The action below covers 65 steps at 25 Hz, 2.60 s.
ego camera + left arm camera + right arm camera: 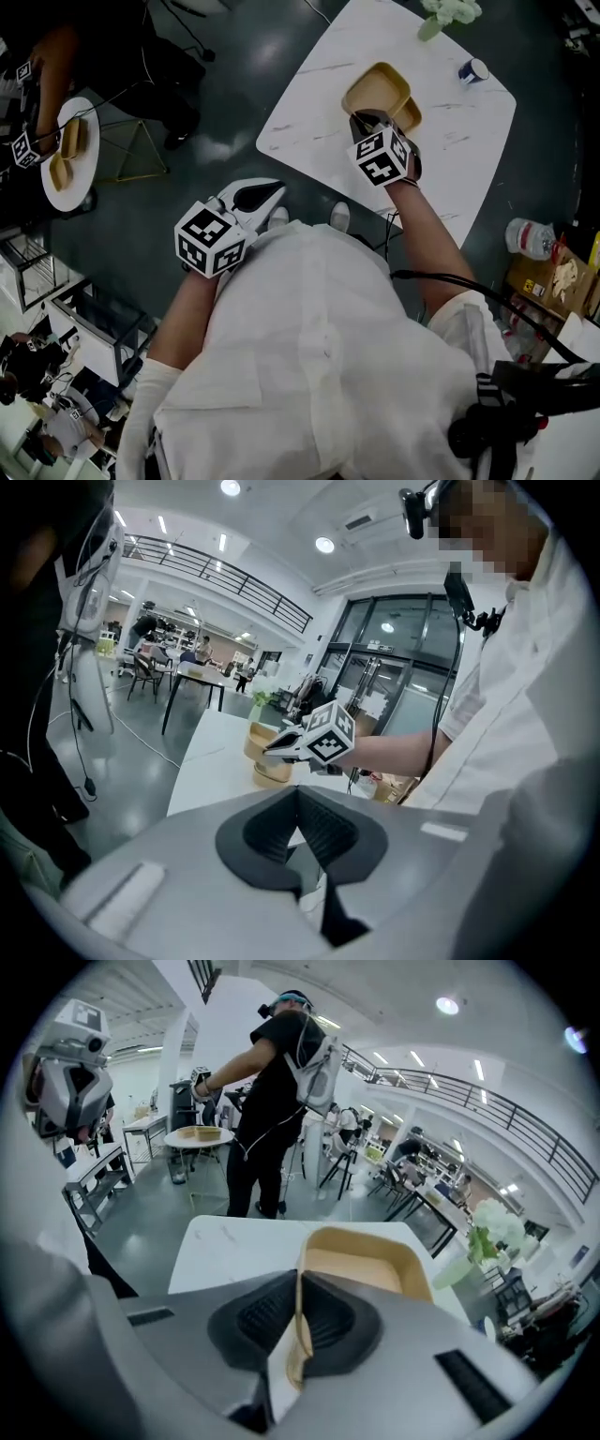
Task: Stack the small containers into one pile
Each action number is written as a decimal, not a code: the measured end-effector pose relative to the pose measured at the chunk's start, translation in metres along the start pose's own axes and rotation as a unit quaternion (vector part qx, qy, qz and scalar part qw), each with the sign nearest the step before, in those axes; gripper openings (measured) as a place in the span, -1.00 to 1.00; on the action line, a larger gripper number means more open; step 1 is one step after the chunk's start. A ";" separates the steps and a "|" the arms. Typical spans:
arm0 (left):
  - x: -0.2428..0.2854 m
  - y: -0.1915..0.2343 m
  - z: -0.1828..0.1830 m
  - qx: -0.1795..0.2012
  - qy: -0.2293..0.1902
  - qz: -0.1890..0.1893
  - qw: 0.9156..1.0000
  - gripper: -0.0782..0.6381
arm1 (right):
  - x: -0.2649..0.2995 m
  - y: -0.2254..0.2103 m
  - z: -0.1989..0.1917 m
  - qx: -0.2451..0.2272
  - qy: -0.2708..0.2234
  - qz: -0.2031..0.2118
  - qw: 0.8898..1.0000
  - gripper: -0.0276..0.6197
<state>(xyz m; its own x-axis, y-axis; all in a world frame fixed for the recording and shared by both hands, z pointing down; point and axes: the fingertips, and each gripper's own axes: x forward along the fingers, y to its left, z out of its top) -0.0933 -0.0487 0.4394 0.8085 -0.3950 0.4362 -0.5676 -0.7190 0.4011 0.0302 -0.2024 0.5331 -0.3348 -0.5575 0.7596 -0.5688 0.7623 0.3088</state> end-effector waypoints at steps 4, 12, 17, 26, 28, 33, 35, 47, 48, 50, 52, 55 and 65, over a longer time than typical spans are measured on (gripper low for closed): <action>0.008 -0.005 0.005 0.006 0.003 -0.010 1.000 -0.76 | -0.006 -0.012 -0.020 0.024 0.014 -0.011 1.000 -0.86; 0.016 -0.008 0.006 0.008 0.007 -0.015 1.000 -0.76 | -0.005 -0.020 -0.053 0.055 0.046 -0.022 0.997 -0.86; 0.018 -0.005 0.003 0.004 0.010 -0.013 1.000 -0.76 | 0.004 -0.019 -0.067 0.071 0.068 -0.022 0.995 -0.86; 0.016 0.001 0.003 0.001 0.011 -0.009 1.000 -0.76 | 0.013 -0.011 -0.072 0.077 0.089 -0.019 0.993 -0.86; 0.015 0.002 0.003 0.000 0.012 -0.009 1.000 -0.76 | 0.015 -0.008 -0.073 0.082 0.091 -0.014 0.992 -0.86; 0.013 0.004 0.002 0.002 0.015 -0.010 1.000 -0.76 | 0.021 -0.005 -0.077 0.091 0.093 -0.006 0.991 -0.86; 0.011 0.005 0.001 0.001 0.015 -0.009 1.000 -0.76 | 0.023 -0.003 -0.078 0.094 0.095 -0.001 0.991 -0.86; 0.007 0.007 -0.002 -0.002 0.015 -0.007 1.000 -0.76 | 0.029 0.004 -0.077 0.101 0.087 0.033 0.990 -0.85; 0.005 0.006 -0.002 -0.002 0.015 -0.006 1.000 -0.76 | 0.029 0.005 -0.077 0.102 0.086 0.035 0.990 -0.83; 0.003 0.005 -0.003 0.000 0.014 -0.006 1.000 -0.76 | 0.028 0.006 -0.076 0.104 0.084 0.038 0.990 -0.71; 0.001 0.005 -0.003 0.001 0.014 -0.007 1.000 -0.76 | 0.026 0.006 -0.074 0.106 0.081 0.037 0.990 -0.71; 0.000 0.006 -0.002 0.002 0.014 -0.008 1.000 -0.76 | 0.025 0.006 -0.072 0.108 0.078 0.034 0.991 -0.71; -0.004 0.006 -0.002 0.014 0.017 -0.022 1.000 -0.76 | 0.008 0.003 -0.068 0.126 0.055 0.012 0.990 -0.71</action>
<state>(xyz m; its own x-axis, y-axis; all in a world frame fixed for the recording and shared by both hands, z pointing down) -0.1004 -0.0500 0.4419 0.8270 -0.3426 0.4458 -0.5260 -0.7515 0.3982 0.0773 -0.1822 0.5788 -0.2744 -0.4907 0.8270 -0.7360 0.6606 0.1479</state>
